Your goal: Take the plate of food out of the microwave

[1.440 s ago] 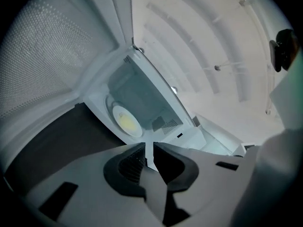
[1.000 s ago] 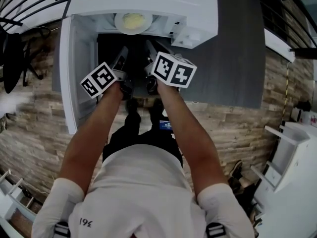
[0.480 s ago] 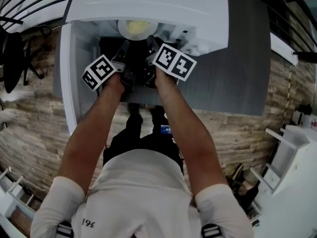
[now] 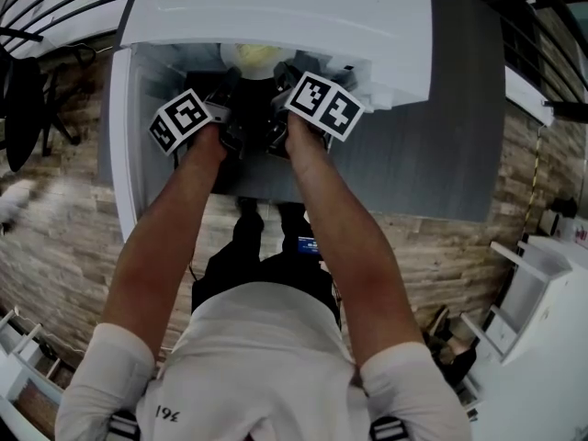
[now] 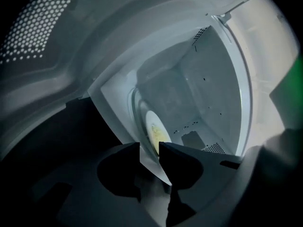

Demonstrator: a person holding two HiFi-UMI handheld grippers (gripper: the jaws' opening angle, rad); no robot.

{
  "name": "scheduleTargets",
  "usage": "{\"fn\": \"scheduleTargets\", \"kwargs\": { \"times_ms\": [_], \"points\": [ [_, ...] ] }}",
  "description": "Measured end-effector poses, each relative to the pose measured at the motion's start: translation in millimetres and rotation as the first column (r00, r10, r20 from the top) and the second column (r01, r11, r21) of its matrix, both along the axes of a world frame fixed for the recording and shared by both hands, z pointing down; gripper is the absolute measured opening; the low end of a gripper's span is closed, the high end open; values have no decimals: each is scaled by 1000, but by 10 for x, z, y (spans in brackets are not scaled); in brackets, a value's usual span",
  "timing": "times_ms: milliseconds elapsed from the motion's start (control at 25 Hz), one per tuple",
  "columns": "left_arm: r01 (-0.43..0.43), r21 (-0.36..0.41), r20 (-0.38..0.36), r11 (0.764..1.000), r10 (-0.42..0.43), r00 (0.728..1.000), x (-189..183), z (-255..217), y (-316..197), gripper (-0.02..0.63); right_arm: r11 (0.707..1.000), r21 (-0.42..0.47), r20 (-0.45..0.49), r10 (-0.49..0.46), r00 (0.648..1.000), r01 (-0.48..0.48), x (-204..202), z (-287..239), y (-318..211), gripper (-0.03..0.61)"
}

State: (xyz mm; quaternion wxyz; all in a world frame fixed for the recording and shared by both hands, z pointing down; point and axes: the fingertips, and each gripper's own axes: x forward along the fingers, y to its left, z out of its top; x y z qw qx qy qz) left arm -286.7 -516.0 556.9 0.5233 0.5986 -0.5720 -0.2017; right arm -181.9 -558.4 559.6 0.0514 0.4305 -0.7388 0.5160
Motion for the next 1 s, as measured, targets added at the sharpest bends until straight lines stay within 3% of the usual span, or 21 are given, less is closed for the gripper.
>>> {"fn": "scheduleTargets", "kwargs": {
  "times_ms": [120, 440, 1000],
  "points": [
    [-9, -3, 32, 1000, 9, 999, -66, 16, -32, 109, 1000, -2, 6, 1, 1000, -1, 16, 3, -39, 87],
    [-40, 15, 18, 999, 39, 999, -42, 11, -56, 107, 1000, -5, 13, -9, 1000, 9, -25, -7, -84, 55],
    [-102, 48, -48, 994, 104, 993, 69, 5, -24, 108, 997, -73, 185, 31, 982, -18, 189, -118, 106, 29]
  ]
}}
